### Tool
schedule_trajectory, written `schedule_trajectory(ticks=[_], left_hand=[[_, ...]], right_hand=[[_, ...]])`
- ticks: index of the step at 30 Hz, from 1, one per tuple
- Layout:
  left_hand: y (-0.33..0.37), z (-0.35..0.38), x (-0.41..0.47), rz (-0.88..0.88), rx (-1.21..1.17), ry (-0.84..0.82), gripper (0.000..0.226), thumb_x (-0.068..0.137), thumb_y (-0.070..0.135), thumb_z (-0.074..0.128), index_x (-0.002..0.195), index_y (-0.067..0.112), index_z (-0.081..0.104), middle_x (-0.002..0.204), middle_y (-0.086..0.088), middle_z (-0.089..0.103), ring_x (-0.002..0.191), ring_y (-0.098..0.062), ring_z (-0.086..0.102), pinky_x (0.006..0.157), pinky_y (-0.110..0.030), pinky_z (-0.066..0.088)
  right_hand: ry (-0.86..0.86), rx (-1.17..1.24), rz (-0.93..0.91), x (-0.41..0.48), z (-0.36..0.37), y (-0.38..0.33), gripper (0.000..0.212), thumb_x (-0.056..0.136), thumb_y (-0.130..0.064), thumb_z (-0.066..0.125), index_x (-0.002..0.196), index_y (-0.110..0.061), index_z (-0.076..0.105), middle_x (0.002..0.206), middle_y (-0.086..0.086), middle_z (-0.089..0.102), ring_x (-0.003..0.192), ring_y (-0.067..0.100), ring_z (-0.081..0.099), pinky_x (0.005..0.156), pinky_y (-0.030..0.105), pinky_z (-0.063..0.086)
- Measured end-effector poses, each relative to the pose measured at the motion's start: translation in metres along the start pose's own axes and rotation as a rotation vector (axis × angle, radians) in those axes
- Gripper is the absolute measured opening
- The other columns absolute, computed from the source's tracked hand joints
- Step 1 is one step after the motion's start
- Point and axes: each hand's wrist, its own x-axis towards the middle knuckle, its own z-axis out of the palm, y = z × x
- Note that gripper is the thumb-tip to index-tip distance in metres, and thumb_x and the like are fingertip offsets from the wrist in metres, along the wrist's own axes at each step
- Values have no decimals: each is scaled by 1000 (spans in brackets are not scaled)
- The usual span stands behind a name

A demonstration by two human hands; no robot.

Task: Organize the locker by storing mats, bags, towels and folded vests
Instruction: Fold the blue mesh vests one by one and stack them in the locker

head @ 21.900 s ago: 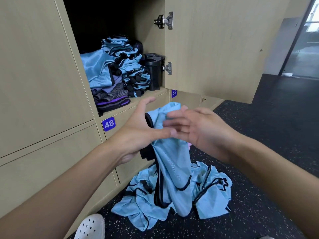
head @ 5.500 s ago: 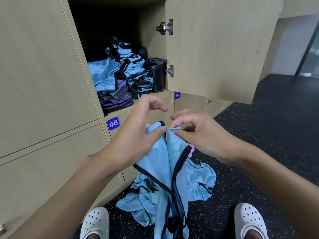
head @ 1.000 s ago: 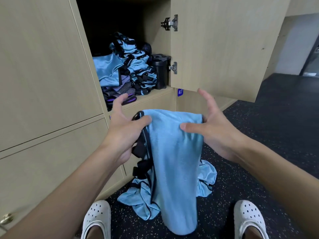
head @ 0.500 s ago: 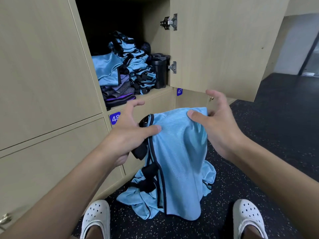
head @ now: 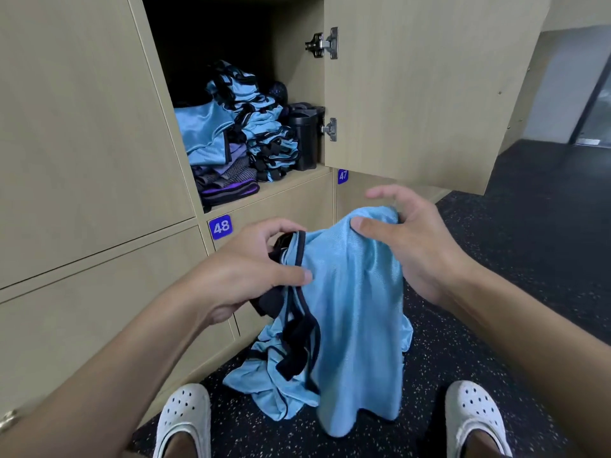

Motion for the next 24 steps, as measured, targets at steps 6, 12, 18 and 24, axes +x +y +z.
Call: schedule_trajectory(ticks=[6, 12, 18, 24], left_hand=[[-3, -6, 6, 132, 146, 89, 7, 83, 11, 78, 88, 16, 76, 78, -7, 76, 66, -12, 68, 59, -23, 55], [-1, -12, 7, 120, 142, 55, 9, 86, 21, 76, 94, 19, 78, 87, -14, 76, 71, -19, 67, 68, -34, 51], [8, -17, 4, 43, -170, 74, 13, 91, 10, 66, 98, 8, 76, 86, -12, 76, 61, -17, 69, 49, -24, 54], [14, -21, 3, -31, -330, 136, 17, 91, 7, 64, 78, 9, 74, 70, -8, 71, 50, -15, 64, 44, -22, 52]], right_hand=[[-16, -89, 53, 0, -10, -5, 26, 82, -9, 77, 105, -7, 67, 91, 15, 72, 70, 17, 67, 71, 32, 58], [-143, -144, 52, 2, -12, -4, 29, 74, -33, 80, 94, -13, 77, 100, 26, 71, 86, 54, 63, 80, 80, 42], [-364, -168, 143, -3, -14, -2, 38, 70, -15, 84, 105, -10, 70, 100, 8, 76, 96, 24, 71, 89, 43, 57], [-209, 110, 162, -7, 4, 6, 35, 83, -7, 73, 115, -9, 60, 114, 19, 69, 94, 30, 70, 89, 56, 52]])
